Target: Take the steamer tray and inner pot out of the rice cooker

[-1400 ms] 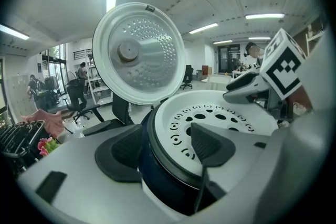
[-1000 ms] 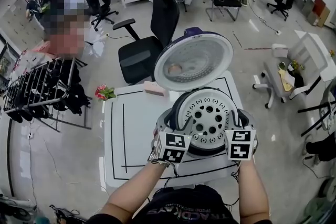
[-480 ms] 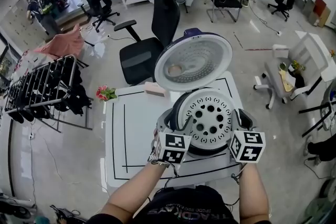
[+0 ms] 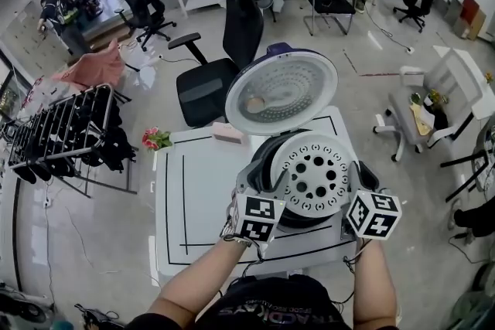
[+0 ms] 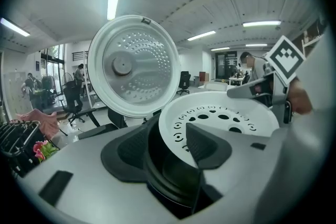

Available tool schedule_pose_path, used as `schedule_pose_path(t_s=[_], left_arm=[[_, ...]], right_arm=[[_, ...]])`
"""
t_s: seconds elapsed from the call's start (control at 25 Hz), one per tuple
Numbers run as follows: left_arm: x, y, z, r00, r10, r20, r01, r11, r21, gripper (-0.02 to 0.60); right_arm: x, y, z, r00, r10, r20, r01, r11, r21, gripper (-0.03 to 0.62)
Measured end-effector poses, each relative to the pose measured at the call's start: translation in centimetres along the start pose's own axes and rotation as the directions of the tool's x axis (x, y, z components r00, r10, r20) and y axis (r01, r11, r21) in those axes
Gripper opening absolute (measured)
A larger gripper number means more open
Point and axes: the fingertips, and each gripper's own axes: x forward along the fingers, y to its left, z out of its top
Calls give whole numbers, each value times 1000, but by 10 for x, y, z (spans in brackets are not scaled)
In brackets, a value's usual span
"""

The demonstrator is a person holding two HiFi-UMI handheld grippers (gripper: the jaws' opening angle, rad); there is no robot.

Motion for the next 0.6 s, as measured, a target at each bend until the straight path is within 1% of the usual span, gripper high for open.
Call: schedule_pose_path(t_s=[0.12,0.16,0.36,0.52,0.6], left_arm=[[2,-2,-3,1000,-13,-13,12,1000,-22,211],[2,-2,-3,1000,-15,-21,15,999,-34,190],[2,-8,-3,998,-28,-60,24,998,-64,146],[4,-7,-4,997,-37,-74,28,993,-116,136],[3,-5,-4,997,-19,-73,10,992,-128,126]], right_arm=[[-2,0,0,1000,6,14,-6,1000,16,60],[-2,1,0,1000,9,17,-9,1000,17,60],[-4,0,0,1000,12,29,-13,1000,24,60],[-5,-1,-1,999,21,36,-22,999,48,61],[-5,0,-2,999,31,41,-33,997,68,62]])
